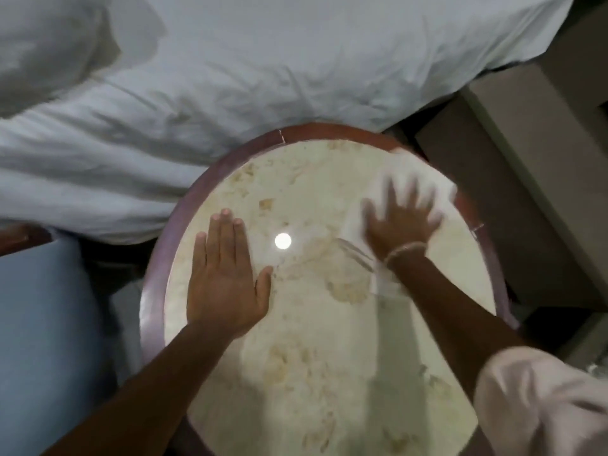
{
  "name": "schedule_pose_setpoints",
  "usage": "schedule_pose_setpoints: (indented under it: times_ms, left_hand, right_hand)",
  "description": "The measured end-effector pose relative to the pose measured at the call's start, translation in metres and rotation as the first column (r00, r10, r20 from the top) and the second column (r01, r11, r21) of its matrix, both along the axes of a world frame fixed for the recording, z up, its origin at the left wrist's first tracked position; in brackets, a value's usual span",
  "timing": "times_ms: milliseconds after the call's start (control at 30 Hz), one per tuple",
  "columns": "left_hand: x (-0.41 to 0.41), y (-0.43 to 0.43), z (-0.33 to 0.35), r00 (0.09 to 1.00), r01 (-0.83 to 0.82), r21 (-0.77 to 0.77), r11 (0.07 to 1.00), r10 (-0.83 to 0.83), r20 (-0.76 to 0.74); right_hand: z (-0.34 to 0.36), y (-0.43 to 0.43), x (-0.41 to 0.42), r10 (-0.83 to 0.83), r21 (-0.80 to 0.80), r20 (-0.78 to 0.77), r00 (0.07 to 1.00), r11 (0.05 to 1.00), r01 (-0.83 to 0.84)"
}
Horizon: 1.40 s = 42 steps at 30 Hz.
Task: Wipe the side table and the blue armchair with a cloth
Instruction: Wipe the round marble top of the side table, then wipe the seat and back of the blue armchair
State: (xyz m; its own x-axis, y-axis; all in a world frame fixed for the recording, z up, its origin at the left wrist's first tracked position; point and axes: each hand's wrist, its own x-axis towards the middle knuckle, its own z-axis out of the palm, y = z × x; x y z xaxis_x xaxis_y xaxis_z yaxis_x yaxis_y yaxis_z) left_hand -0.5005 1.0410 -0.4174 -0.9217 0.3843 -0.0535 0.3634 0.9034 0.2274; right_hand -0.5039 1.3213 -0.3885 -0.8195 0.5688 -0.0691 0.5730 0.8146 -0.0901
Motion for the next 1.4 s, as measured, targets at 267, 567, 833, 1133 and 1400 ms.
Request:
schedule_pose_setpoints:
  times_ms: [267, 567, 833, 1133, 1400]
  left_hand:
    - [0.038, 0.004, 0.008, 0.987, -0.161, 0.011, 0.987, 0.161, 0.004]
    - [-0.009, 0.019, 0.012, 0.951, -0.310, 0.088, 0.947, 0.311, 0.007]
    - [0.067, -0.074, 0.024, 0.969, -0.218, 0.073, 0.973, 0.208, 0.132]
    - [0.131, -0.251, 0.115, 0.535, -0.844, 0.172, 0.507, 0.816, 0.220]
    - [0.310, -0.427, 0.173, 0.451, -0.865, -0.298, 0.404, 0.886, -0.107]
  right_hand:
    - [0.007, 0.017, 0.156, 0.519, -0.026, 0.119, 0.846, 0.854, -0.520]
    - [-0.011, -0.110, -0.102, 0.651, 0.041, -0.052, 0.757, 0.759, -0.650]
    - [0.012, -0.109, -0.041, 0.718, -0.057, 0.047, 0.694, 0.696, -0.716]
    - [0.029, -0.288, -0.013, 0.951, -0.068, 0.004, 0.309, 0.308, -0.949]
    - [0.014, -0.571, 0.081, 0.981, -0.317, -0.133, 0.138, 0.090, -0.944]
